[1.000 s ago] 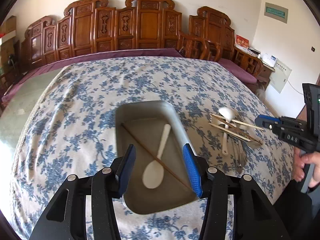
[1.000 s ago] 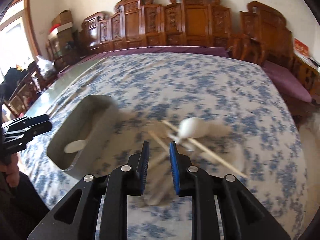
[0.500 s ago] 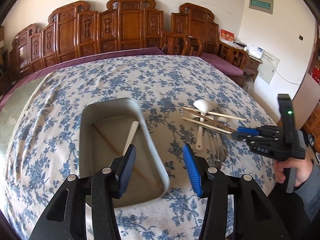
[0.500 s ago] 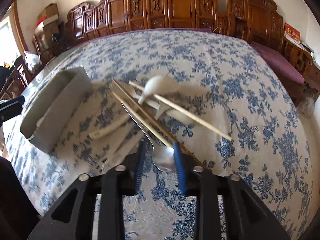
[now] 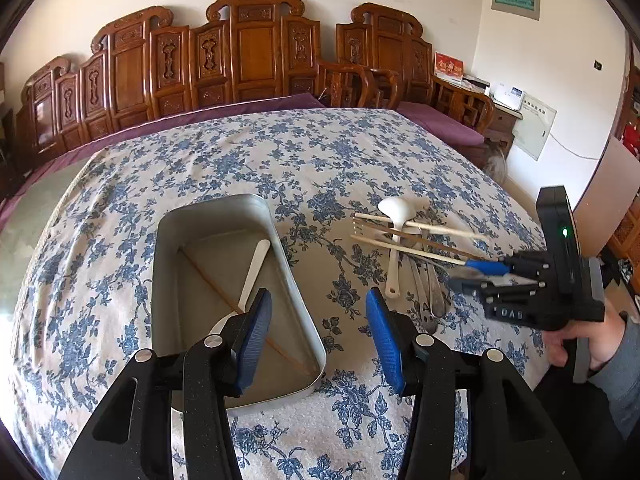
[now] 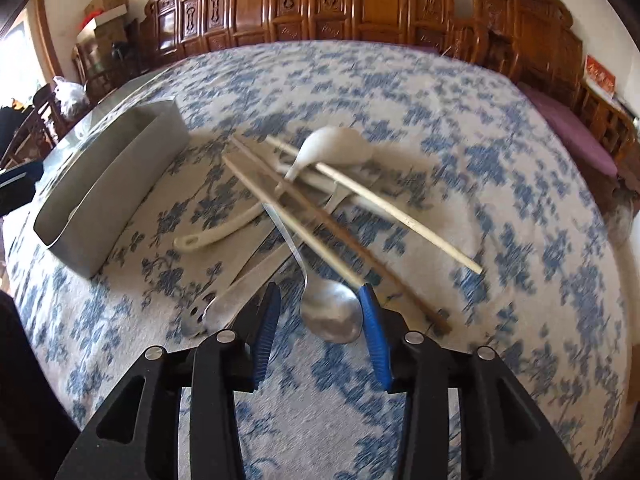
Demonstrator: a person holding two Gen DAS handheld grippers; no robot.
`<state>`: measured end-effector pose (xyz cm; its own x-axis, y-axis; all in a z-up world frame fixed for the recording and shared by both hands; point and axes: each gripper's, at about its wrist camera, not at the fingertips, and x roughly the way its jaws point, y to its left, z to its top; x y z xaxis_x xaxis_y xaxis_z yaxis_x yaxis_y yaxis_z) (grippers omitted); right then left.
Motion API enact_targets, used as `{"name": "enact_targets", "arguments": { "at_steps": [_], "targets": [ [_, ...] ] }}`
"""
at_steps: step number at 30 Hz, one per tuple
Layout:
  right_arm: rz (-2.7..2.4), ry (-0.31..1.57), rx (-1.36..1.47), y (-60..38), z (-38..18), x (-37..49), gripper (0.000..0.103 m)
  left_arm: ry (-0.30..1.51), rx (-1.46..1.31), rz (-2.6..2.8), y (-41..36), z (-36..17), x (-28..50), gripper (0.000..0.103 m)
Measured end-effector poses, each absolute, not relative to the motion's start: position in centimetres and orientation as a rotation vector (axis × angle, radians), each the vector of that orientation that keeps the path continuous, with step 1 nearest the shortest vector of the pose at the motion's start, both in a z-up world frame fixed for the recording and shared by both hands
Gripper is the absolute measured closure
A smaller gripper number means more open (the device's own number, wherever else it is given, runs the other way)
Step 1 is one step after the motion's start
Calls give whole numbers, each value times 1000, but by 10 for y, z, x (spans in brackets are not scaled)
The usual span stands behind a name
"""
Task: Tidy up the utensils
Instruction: 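Move the right gripper back over the utensil pile and grasp a metal fork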
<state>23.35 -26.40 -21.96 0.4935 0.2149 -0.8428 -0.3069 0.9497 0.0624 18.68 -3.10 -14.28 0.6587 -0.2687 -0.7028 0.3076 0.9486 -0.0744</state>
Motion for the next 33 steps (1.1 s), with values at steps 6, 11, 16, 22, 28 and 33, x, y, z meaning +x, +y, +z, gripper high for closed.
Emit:
{"name": "enact_targets", "arguments": {
  "at_steps": [6,11,16,22,28,33],
  "targets": [
    [328,1002,-89,-264,-218,230,67,790,63,-329,-34,-144,185,56],
    [361,1003,-63,-264,-217,227,73,794,76,-331,-39,-146,182,56],
    [391,997,-15,-264,-212,225,73,801,77,-326,-41,-148,180,56],
    [398,1018,-31,-259,-215,222,72,813,88,-321,-47,-153,179,56],
    [408,1037,36,-264,-220,226,71,816,95,-331,-51,-154,179,56],
    [422,1046,114,-271,-219,229,71,816,94,-336,-53,-153,178,56]
  ]
}}
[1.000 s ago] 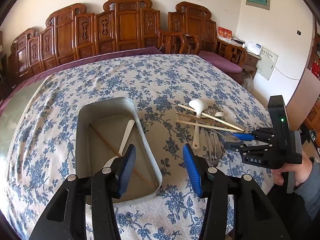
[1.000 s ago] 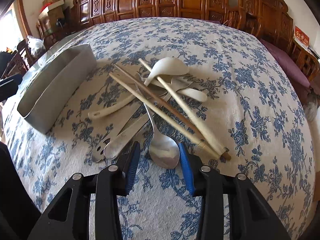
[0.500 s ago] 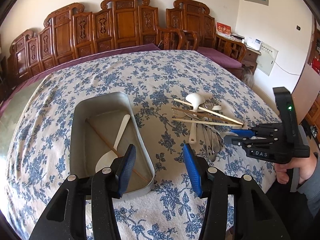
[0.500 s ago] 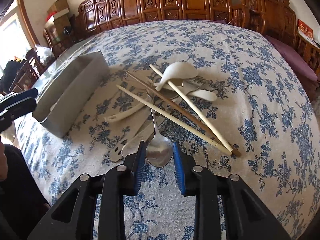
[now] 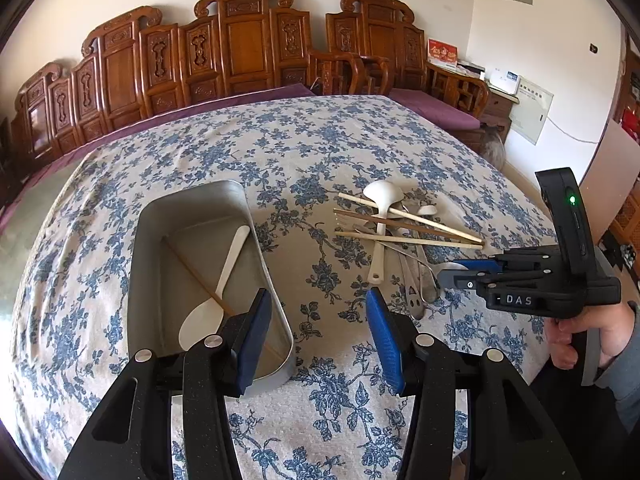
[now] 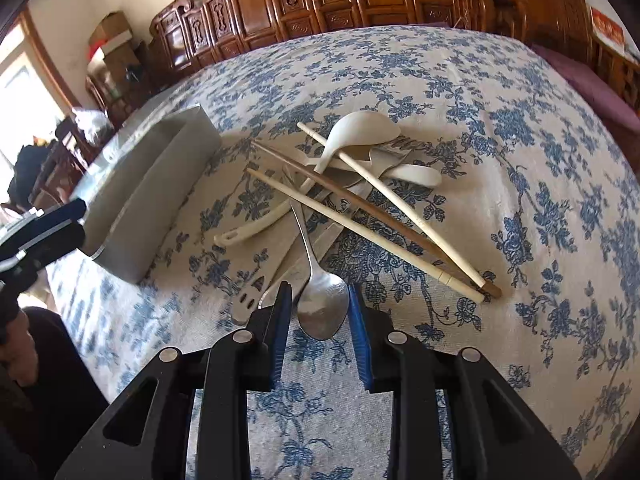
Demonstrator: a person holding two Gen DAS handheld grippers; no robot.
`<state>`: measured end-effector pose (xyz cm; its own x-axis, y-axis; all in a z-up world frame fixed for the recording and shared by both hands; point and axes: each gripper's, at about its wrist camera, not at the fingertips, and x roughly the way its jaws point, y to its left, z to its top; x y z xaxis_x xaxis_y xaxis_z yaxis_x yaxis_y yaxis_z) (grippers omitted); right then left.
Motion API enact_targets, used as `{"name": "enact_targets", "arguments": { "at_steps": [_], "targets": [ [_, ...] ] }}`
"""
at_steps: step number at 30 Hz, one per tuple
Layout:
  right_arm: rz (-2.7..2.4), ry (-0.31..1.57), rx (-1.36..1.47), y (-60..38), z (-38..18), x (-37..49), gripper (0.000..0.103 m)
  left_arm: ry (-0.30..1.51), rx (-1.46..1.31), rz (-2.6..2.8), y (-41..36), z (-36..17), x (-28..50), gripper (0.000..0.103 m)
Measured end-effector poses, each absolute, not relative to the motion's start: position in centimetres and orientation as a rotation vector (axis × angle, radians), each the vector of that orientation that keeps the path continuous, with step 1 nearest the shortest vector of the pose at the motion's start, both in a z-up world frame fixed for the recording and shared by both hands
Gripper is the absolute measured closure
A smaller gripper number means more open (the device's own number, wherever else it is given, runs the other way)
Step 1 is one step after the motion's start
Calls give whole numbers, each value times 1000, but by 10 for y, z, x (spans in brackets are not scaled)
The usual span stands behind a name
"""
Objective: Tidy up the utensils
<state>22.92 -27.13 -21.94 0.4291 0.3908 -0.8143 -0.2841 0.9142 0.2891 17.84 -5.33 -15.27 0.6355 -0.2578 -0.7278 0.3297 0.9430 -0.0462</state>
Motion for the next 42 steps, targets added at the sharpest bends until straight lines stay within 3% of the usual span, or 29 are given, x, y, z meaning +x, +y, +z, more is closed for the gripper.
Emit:
{"name": "enact_targets", "arguments": {
  "at_steps": [4,6,8,24,42],
  "targets": [
    [420,1060,137,-273,-221,231,77,822,98,-332,-55,-154,178,56],
    [408,1056,150,-276,-220,232,97,824,100,-328,-55,-154,178,56],
    [399,1047,171,-281,-218,234,100,828,100,-324,-55,-155,178,56],
    [378,885,207,-307,-184,234,100,884,89,-323,-78,-168,197,56],
    [157,815,229,-381,-174,251,100,973,57,-381,-158,-188,248,56]
  ]
}}
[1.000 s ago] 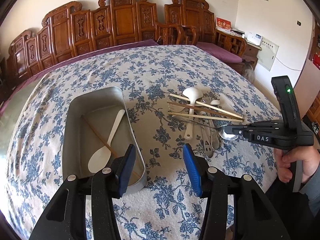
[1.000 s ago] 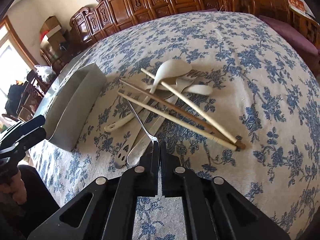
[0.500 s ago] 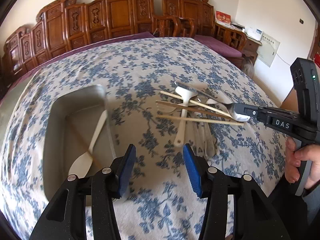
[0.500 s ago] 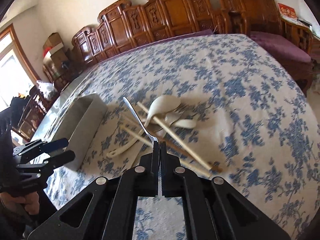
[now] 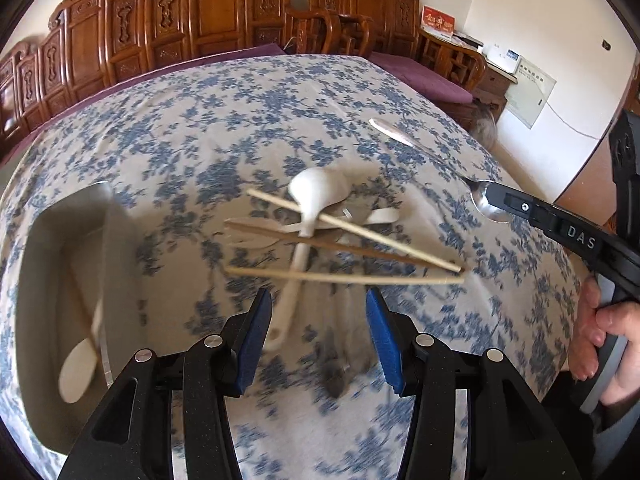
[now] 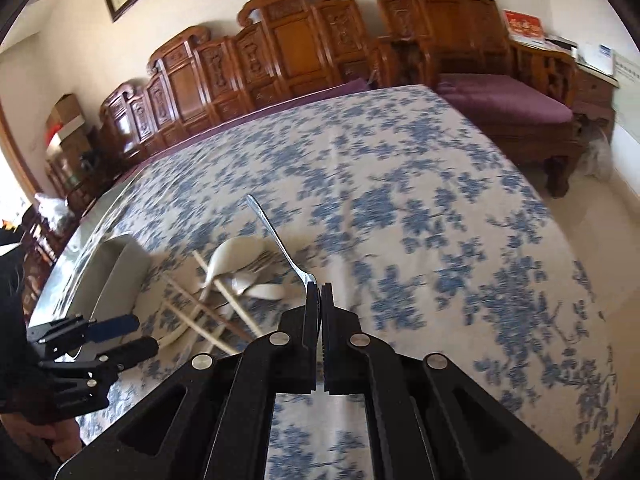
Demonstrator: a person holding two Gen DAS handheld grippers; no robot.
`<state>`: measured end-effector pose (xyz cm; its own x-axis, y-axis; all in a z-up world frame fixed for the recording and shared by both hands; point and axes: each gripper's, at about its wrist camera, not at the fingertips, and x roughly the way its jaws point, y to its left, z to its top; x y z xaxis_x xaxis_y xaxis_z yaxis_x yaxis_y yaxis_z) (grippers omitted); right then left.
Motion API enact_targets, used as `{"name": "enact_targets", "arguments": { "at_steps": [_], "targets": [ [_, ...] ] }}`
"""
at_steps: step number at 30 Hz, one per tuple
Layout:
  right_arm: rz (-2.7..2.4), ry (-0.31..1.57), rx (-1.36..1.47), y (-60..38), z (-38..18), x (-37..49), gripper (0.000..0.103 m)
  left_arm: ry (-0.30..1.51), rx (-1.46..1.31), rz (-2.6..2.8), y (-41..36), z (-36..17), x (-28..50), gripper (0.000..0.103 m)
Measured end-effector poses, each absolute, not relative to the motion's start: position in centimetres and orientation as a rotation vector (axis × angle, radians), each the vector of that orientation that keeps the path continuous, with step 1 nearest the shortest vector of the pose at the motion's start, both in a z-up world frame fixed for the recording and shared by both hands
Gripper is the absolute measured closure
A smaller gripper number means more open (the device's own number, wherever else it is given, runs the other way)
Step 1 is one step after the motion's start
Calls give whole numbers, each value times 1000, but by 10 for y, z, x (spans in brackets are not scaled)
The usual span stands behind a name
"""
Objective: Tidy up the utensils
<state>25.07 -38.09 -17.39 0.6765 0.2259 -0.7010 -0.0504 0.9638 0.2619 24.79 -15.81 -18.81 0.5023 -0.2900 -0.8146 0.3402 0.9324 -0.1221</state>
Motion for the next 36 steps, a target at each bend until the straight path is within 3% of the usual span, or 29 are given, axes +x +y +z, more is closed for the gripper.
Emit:
{"name": "enact_targets", "arguments": {
  "at_steps": [12,36],
  "targets": [
    [152,814,277,-389,-175,253,100,1043,57,-218,-196,-215,274,56],
    [166,807,278,-381,-172,252,100,1067,27,-132,-192,-217,283,53]
  ]
}}
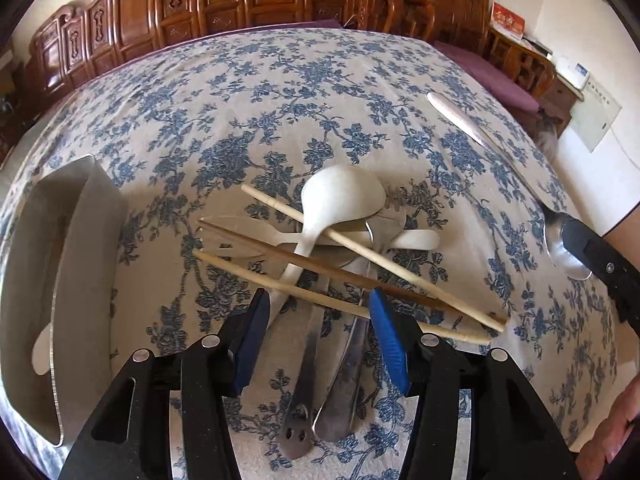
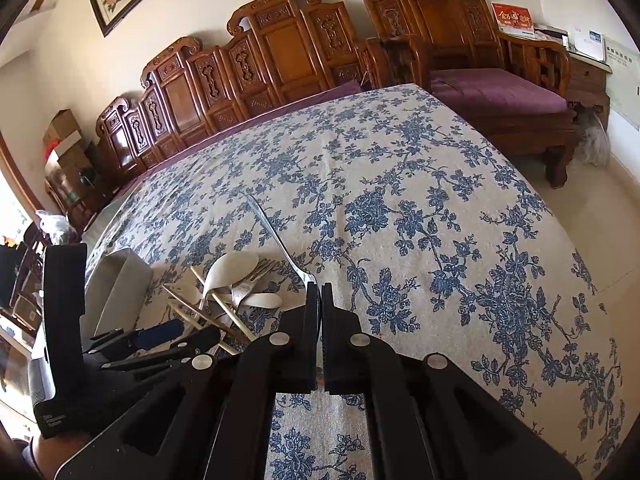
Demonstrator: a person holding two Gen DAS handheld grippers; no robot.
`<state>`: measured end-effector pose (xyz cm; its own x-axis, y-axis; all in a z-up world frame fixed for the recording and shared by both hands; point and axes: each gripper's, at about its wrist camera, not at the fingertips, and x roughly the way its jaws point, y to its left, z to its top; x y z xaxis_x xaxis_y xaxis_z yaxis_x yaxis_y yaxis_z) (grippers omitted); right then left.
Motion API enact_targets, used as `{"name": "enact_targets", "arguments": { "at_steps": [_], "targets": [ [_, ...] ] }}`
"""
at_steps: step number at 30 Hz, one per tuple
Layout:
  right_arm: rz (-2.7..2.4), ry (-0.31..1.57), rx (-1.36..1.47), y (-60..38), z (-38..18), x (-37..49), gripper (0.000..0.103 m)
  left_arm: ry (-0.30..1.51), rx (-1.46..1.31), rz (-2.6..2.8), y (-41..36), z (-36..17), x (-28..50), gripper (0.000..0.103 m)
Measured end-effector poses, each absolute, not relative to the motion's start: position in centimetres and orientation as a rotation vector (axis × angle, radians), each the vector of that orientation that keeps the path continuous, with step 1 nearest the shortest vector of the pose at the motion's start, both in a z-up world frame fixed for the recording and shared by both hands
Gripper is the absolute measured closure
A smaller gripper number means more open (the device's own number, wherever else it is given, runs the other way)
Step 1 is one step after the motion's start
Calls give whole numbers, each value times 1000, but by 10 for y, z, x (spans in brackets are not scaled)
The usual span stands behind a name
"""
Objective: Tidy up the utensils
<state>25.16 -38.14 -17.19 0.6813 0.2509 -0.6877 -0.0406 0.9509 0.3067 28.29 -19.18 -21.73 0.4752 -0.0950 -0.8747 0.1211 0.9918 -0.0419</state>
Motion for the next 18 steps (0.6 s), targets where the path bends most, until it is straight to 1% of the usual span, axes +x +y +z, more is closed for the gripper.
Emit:
{"name": "enact_targets", "arguments": {
  "at_steps": [10,13,18],
  "targets": [
    [171,807,270,-378,-171,251,100,1063,47,-133,-177,-215,277,53],
    [169,806,273,-379,-170,252,100,1087,46,-144,-176,-218,280,53],
    [169,806,275,-380,-170,252,100,1109,84,-199,-176,-222,274,59]
  ]
}}
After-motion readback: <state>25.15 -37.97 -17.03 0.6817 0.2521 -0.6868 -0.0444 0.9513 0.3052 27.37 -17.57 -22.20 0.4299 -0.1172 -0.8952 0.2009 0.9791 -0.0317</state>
